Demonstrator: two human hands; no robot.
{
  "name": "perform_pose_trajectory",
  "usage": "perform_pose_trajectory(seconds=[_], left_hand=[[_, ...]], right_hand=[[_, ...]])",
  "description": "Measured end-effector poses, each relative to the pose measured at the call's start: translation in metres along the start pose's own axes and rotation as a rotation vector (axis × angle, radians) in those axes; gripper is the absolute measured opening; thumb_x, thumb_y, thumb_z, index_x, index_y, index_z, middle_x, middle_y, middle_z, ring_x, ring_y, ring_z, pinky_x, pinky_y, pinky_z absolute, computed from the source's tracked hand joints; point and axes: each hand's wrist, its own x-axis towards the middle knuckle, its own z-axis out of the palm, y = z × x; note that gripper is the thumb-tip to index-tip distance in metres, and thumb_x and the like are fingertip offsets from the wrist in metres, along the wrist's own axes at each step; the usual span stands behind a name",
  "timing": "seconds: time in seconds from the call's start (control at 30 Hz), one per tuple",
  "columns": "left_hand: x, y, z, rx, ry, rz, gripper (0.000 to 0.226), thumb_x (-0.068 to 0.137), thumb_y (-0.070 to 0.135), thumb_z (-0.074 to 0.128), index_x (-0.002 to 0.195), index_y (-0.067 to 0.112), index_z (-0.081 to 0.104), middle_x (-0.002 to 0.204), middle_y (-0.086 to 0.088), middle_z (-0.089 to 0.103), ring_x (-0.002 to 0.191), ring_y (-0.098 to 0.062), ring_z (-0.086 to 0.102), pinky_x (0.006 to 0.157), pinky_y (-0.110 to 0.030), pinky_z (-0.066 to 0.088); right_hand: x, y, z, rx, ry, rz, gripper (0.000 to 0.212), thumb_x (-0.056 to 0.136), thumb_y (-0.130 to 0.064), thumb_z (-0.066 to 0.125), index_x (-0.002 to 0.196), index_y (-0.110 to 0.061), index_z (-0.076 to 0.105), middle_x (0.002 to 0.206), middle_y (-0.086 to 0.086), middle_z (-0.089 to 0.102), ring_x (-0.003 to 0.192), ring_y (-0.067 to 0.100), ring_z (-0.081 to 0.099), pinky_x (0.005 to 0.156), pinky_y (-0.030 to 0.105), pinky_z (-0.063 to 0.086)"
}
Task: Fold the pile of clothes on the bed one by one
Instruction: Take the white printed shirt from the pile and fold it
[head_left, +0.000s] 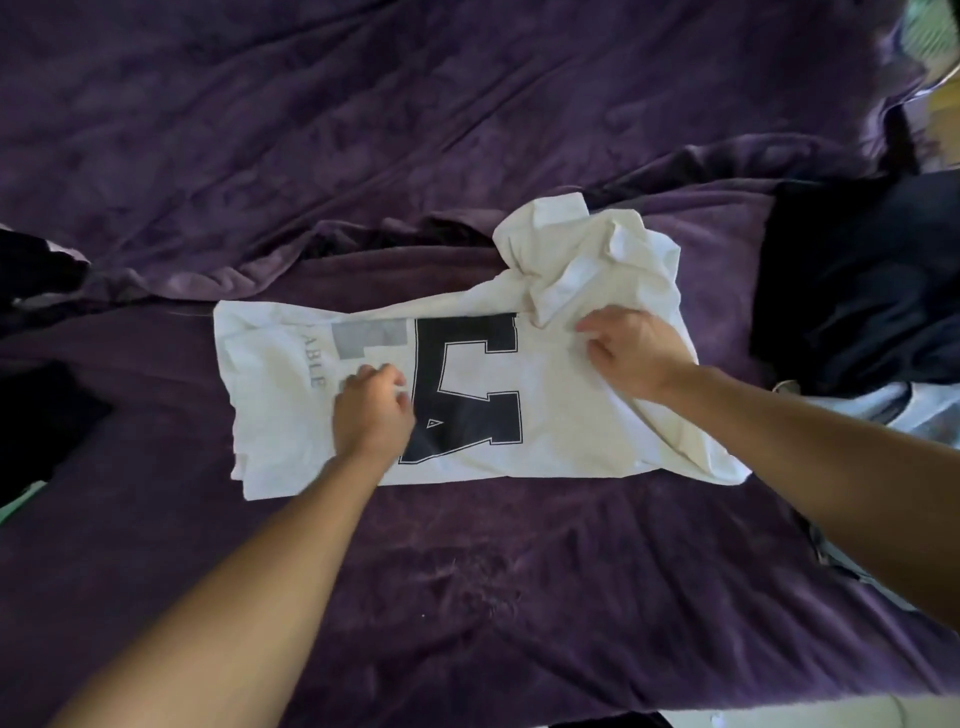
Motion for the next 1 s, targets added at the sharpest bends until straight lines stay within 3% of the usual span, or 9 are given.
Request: perform_pose_trajectory(seconds=[0.1, 0.23, 0.43, 0.5, 0.57, 0.67, 0.77, 0.87, 1.0], left_hand=[[0.025, 0.042, 0.011, -0.101, -0.025, 0.077, 0.017, 0.088, 0.016, 0.058, 0.103, 0.011, 0.064, 0.109, -0.012, 0.059, 0.101, -0.032, 0.056, 0.084, -0.041, 0.048], [0.087, 0.096, 0.008, -0.224, 0.021, 0.079, 0.024, 0.087, 0.023, 0.061, 0.109, 0.013, 0.061, 0.114, -0.011, 0.059, 0.106, -0.029, 0.056, 0.087, -0.037, 0.046], [0.161, 0.172, 0.011, -0.511, -0.257, -0.059, 0.072, 0.075, 0.024, 0.077, 0.138, 0.016, 0.043, 0.125, -0.001, 0.052, 0.113, -0.016, 0.051, 0.091, -0.027, 0.045], [0.166, 0.189, 0.011, -0.563, -0.267, -0.021, 0.031, 0.072, 0.011, 0.074, 0.1, 0.014, 0.063, 0.089, 0.003, 0.053, 0.08, -0.011, 0.053, 0.063, -0.026, 0.042], [0.157, 0.198, 0.003, -0.503, -0.079, 0.208, 0.014, 0.071, 0.006, 0.065, 0.064, 0.011, 0.054, 0.065, 0.002, 0.044, 0.061, -0.011, 0.041, 0.053, -0.026, 0.03], [0.106, 0.18, -0.002, -0.264, 0.168, 0.715, 0.008, 0.069, 0.002, 0.058, 0.072, 0.005, 0.065, 0.086, -0.01, 0.058, 0.079, -0.024, 0.053, 0.069, -0.031, 0.043], [0.038, 0.137, 0.014, -0.043, 0.012, 1.02, 0.018, 0.065, -0.008, 0.064, 0.079, 0.003, 0.07, 0.097, -0.017, 0.063, 0.087, -0.036, 0.059, 0.074, -0.041, 0.051], [0.0, 0.111, 0.032, 0.124, -0.399, 0.958, 0.007, 0.081, 0.005, 0.064, 0.085, 0.005, 0.07, 0.093, -0.011, 0.063, 0.09, -0.029, 0.06, 0.072, -0.042, 0.052], [0.019, 0.125, 0.04, -0.152, 0.008, 0.72, 0.012, 0.083, 0.013, 0.065, 0.072, 0.007, 0.062, 0.077, -0.008, 0.057, 0.071, -0.027, 0.057, 0.053, -0.031, 0.047]], right_hand=[[0.026, 0.005, -0.005, 0.093, 0.094, 0.056, 0.057, 0.09, -0.013, 0.05, 0.145, -0.028, 0.04, 0.156, 0.0, 0.029, 0.129, 0.024, 0.046, 0.098, 0.04, 0.044], [0.044, 0.019, -0.027, 0.121, 0.356, 0.256, 0.065, 0.088, -0.02, 0.057, 0.146, -0.033, 0.031, 0.161, -0.002, 0.012, 0.123, 0.026, 0.052, 0.085, 0.044, 0.05], [0.034, 0.042, -0.022, 0.309, 0.272, 0.478, 0.079, 0.079, -0.041, 0.071, 0.145, -0.03, 0.029, 0.142, 0.0, 0.044, 0.125, 0.025, 0.047, 0.097, 0.043, 0.044], [0.035, 0.049, -0.019, 0.425, 0.282, 0.521, 0.075, 0.077, -0.04, 0.073, 0.141, -0.029, 0.037, 0.127, -0.004, 0.057, 0.116, 0.022, 0.054, 0.095, 0.037, 0.044], [0.032, 0.056, -0.02, 0.503, 0.331, 0.573, 0.064, 0.076, -0.038, 0.072, 0.133, -0.03, 0.046, 0.108, -0.016, 0.063, 0.105, 0.014, 0.059, 0.086, 0.027, 0.043], [0.02, 0.068, -0.02, 0.546, 0.363, 0.652, 0.048, 0.077, -0.036, 0.065, 0.123, -0.03, 0.055, 0.092, -0.018, 0.065, 0.097, 0.012, 0.063, 0.081, 0.025, 0.044], [0.0, 0.077, -0.015, 0.503, 0.352, 0.682, 0.043, 0.081, -0.034, 0.061, 0.124, -0.028, 0.057, 0.096, -0.014, 0.065, 0.099, 0.016, 0.061, 0.08, 0.026, 0.042], [-0.019, 0.084, -0.006, 0.474, 0.344, 0.692, 0.04, 0.086, -0.036, 0.059, 0.124, -0.025, 0.058, 0.101, -0.006, 0.067, 0.101, 0.022, 0.061, 0.083, 0.031, 0.044], [-0.033, 0.092, 0.006, 0.494, 0.341, 0.709, 0.03, 0.09, -0.051, 0.052, 0.091, -0.024, 0.065, 0.077, -0.011, 0.062, 0.08, 0.018, 0.06, 0.066, 0.027, 0.038]])
